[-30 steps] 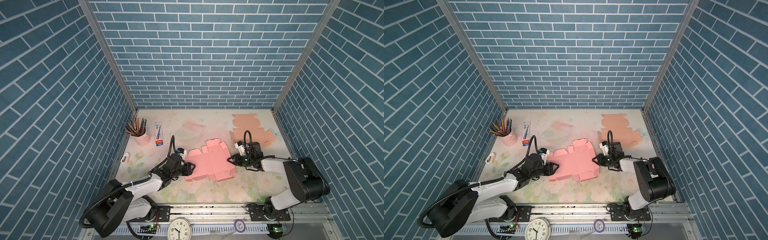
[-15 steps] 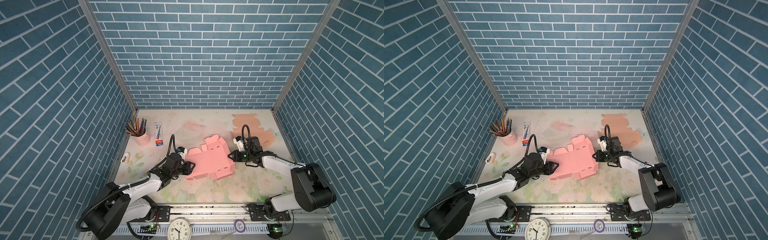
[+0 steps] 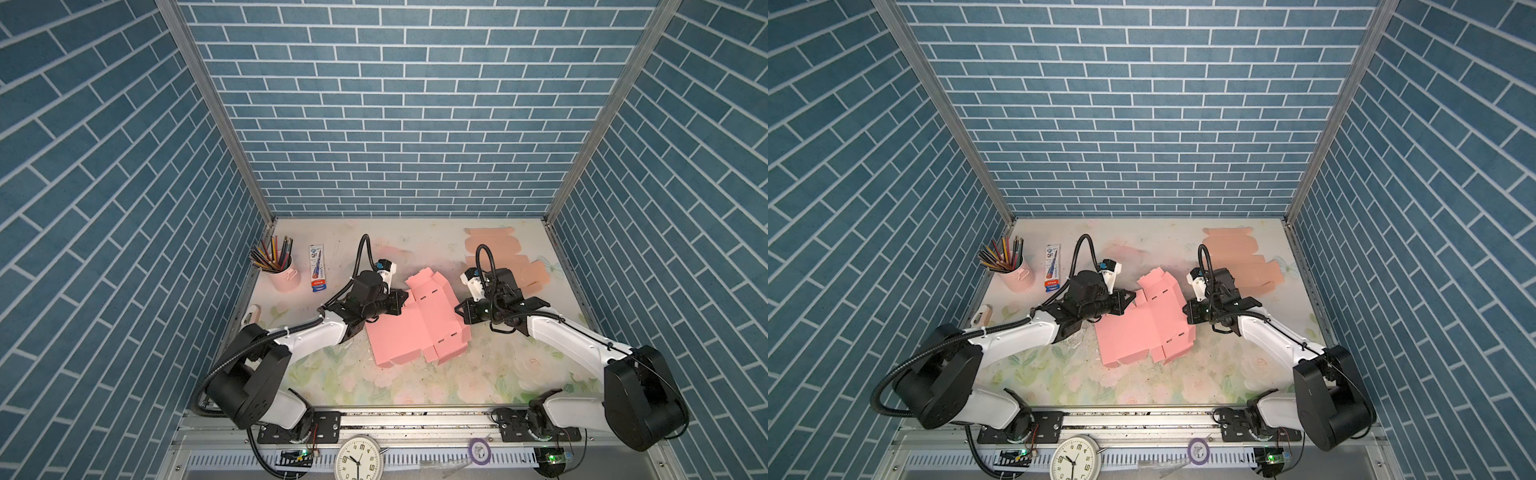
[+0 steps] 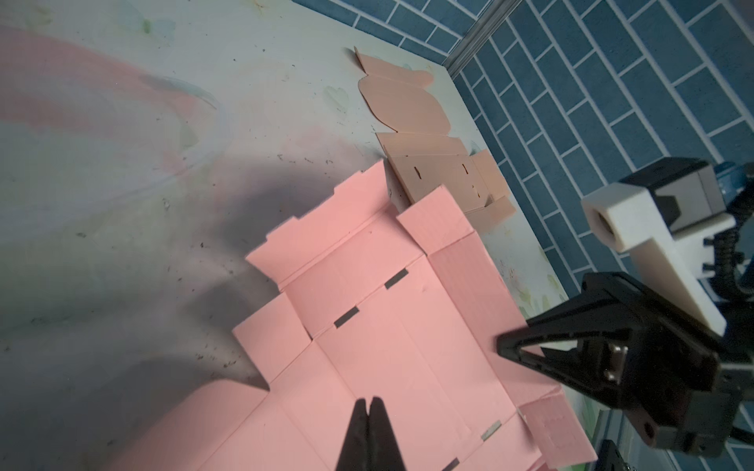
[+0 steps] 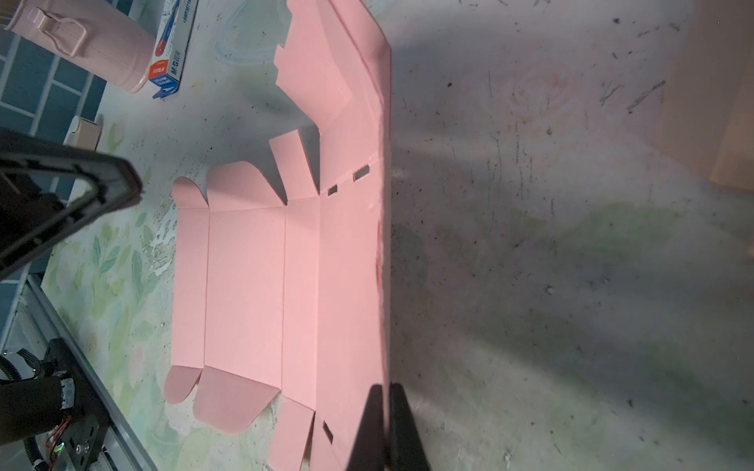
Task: Fold the paper box
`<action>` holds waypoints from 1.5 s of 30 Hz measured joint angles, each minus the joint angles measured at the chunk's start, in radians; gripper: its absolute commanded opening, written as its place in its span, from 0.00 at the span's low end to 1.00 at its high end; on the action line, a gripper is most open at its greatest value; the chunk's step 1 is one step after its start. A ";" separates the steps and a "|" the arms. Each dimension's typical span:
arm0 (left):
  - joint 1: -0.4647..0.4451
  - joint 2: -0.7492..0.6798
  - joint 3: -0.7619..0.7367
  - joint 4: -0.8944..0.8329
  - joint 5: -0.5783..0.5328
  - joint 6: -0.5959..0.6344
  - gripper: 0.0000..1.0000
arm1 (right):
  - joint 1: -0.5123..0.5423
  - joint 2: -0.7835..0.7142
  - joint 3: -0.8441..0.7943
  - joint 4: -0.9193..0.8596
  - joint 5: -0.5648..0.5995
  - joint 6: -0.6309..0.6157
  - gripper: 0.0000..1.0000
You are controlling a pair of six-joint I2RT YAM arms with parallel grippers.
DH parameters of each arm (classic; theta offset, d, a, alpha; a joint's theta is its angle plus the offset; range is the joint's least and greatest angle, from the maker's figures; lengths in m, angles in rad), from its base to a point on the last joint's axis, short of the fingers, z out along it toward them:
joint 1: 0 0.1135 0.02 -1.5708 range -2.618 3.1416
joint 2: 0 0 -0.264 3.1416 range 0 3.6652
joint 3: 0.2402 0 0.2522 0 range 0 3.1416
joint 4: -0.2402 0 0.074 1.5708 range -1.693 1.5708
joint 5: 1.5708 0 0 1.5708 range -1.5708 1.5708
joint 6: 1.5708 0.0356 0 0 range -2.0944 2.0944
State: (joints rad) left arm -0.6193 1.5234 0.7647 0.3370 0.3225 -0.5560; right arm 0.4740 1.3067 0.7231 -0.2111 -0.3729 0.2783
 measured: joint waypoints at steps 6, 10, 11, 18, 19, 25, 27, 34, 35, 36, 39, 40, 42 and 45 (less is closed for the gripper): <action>0.000 0.162 0.164 0.022 0.027 0.010 0.00 | 0.006 -0.017 0.000 -0.007 0.003 -0.014 0.00; 0.000 0.247 0.243 0.022 0.040 0.012 0.00 | 0.006 -0.037 0.000 -0.006 0.001 -0.018 0.00; 0.000 0.267 0.260 0.023 0.042 0.012 0.00 | 0.006 -0.039 0.000 -0.006 0.000 -0.018 0.00; 0.000 0.340 0.345 0.018 0.046 0.033 0.00 | 0.006 -0.041 -0.005 -0.006 -0.004 -0.026 0.00; 0.000 0.349 0.357 0.017 0.047 0.040 0.00 | 0.006 -0.042 -0.007 -0.006 -0.005 -0.026 0.00; -0.001 0.373 0.404 -0.003 0.051 0.090 0.00 | 0.006 -0.043 -0.012 -0.006 -0.005 -0.032 0.00; -0.004 0.373 0.412 -0.017 0.053 0.107 0.00 | 0.006 -0.043 -0.012 -0.006 -0.005 -0.037 0.00; -0.026 0.373 0.421 -0.073 0.056 0.180 0.00 | 0.006 -0.043 -0.012 -0.010 -0.005 -0.049 0.00; -0.028 0.373 0.422 -0.084 0.055 0.190 0.00 | 0.006 -0.042 -0.012 -0.014 -0.005 -0.049 0.00; -0.031 0.373 0.423 -0.093 0.052 0.203 0.00 | 0.006 -0.042 -0.012 -0.019 -0.004 -0.049 0.00; -0.038 0.372 0.422 -0.114 0.048 0.229 0.00 | 0.006 -0.041 -0.012 -0.021 -0.004 -0.051 0.00; -0.040 0.369 0.421 -0.122 0.046 0.236 0.00 | 0.006 -0.040 -0.012 -0.022 -0.004 -0.051 0.00; -0.045 0.360 0.417 -0.135 0.042 0.253 0.00 | 0.006 -0.039 -0.011 -0.022 -0.004 -0.052 0.00; -0.059 0.345 0.416 -0.156 0.036 0.279 0.00 | 0.006 -0.035 -0.005 -0.028 -0.004 -0.052 0.00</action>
State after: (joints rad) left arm -0.6785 1.8687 1.1809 0.1806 0.3588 -0.2771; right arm 0.4797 1.2716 0.7177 -0.2390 -0.3771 0.2264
